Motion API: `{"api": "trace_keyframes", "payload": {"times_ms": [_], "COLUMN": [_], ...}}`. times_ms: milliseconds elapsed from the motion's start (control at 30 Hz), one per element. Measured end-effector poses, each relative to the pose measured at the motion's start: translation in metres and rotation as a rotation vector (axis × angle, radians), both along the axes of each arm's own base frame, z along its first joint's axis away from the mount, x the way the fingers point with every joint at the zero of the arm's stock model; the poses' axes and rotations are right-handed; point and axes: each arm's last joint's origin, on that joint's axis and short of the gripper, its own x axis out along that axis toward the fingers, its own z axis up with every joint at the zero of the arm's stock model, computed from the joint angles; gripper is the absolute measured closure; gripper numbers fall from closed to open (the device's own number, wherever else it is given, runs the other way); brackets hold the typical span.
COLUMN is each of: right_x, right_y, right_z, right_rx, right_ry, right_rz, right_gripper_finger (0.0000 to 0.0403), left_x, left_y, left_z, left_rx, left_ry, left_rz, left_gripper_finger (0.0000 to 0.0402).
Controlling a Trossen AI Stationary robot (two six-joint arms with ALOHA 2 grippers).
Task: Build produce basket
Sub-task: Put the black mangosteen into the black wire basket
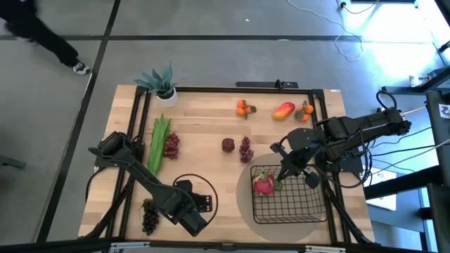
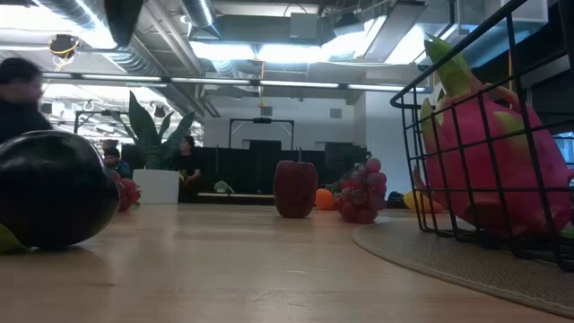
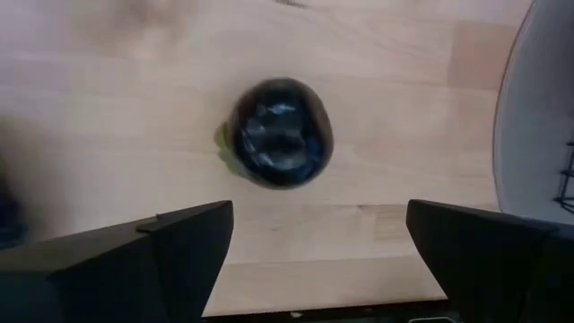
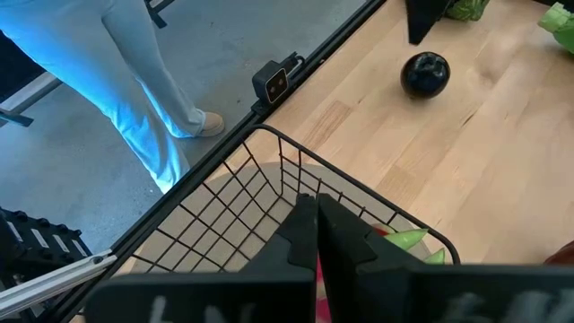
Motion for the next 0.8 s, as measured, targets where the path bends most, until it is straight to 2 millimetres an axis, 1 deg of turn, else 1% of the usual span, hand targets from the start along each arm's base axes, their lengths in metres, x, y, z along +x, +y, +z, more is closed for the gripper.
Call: {"api": "trace_keyframes", "payload": {"times_ms": [133, 433, 600, 800], "right_x": [0.000, 0.000, 0.000, 0.000], "right_y": [0.000, 0.000, 0.000, 0.000], "right_z": [0.000, 0.000, 0.000, 0.000], "right_rx": [-0.001, 0.000, 0.000, 0.000], "right_ry": [-0.001, 0.000, 0.000, -0.001], "right_rz": [0.001, 0.000, 0.001, 0.001], "right_gripper_finger": [0.0402, 0.0402, 0.0402, 0.0402], "left_x": [-0.003, -0.004, -0.003, 0.000], "left_y": [0.002, 0.006, 0.013, 0.021], "left_z": [-0.017, -0.039, -0.049, -0.064], "left_rx": [-0.001, -0.024, -0.017, -0.034], "left_ry": [0.010, -0.003, 0.004, -0.013], "left_rz": [0.051, 0.126, 0.144, 0.166], "left_gripper_finger": [0.0081, 0.0081, 0.0081, 0.0081]}}
